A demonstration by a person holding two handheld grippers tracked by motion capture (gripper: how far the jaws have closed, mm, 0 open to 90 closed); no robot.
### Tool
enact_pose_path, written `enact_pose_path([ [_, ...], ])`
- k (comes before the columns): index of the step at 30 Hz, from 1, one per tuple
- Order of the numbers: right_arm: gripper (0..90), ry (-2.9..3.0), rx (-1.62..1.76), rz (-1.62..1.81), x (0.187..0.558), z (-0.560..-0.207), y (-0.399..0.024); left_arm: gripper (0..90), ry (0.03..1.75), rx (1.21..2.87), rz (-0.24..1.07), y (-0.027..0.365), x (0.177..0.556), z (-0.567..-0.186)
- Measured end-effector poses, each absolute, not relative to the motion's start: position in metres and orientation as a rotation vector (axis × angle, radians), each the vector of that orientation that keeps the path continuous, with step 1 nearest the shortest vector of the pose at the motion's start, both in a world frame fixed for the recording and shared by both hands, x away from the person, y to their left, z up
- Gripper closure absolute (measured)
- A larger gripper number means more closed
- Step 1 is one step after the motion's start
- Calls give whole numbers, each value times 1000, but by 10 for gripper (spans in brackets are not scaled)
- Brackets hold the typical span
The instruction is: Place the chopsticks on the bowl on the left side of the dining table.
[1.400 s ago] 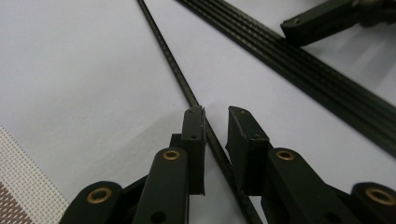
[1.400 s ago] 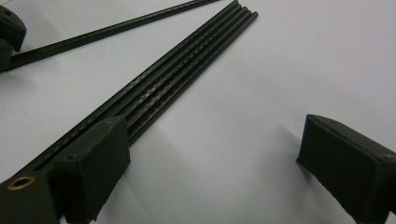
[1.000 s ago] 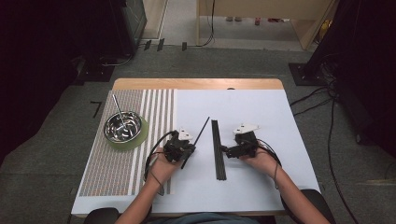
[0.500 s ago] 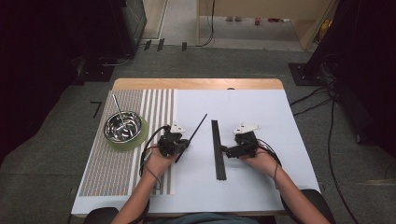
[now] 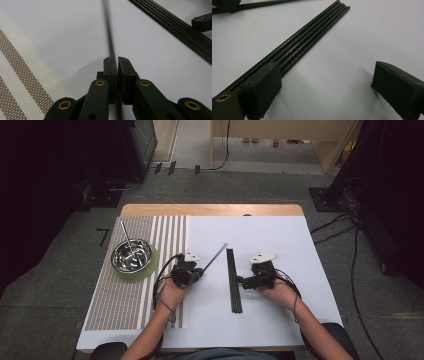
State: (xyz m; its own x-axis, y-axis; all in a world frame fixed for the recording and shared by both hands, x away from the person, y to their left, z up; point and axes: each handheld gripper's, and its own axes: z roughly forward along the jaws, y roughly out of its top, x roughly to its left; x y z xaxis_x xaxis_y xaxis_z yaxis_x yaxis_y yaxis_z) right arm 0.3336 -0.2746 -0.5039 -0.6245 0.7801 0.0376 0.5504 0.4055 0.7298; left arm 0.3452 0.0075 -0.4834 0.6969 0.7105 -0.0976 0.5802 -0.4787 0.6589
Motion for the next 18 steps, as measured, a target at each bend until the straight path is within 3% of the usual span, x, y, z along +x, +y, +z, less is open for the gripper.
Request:
enact_pose_path([
  [18,83,2358,1157,1046,334,-504,-275,870,993,2205,236,12,347,-485],
])
